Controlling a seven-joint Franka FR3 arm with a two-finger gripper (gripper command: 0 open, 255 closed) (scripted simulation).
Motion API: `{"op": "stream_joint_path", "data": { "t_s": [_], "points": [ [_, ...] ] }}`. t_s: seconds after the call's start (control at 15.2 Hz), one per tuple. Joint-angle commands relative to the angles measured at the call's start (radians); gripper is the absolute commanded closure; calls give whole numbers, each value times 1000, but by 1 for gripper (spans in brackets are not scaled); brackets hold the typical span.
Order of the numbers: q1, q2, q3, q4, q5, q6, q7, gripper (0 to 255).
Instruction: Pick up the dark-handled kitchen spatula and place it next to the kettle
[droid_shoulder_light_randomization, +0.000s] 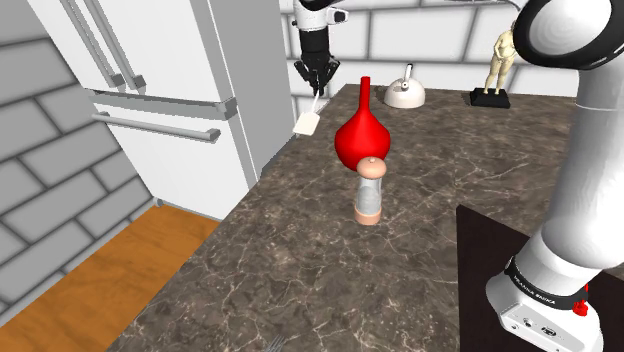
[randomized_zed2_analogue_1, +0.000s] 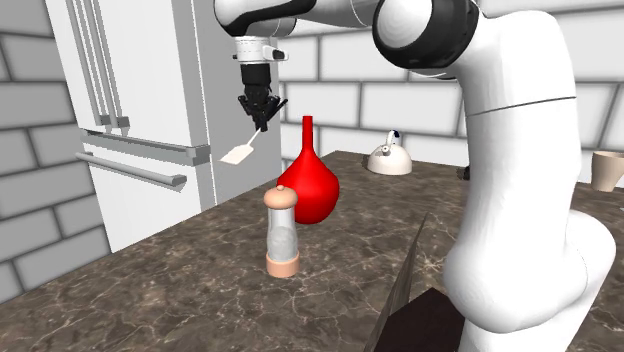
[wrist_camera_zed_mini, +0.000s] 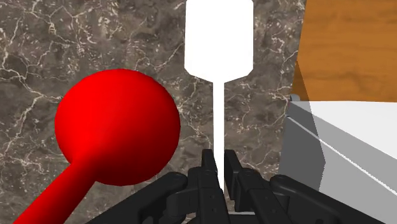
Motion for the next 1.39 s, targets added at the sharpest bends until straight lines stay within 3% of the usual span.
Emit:
{"op": "stream_joint_path", "data": {
  "t_s": [0.0,0.66,1.32],
  "points": [
    [-37,-39,-12,-55,15,22,-43,255],
    [-193,-168,-100,-224,70,85,-276,255],
    [-325,-186,-200,-248,94,105,-507,255]
  ]
}}
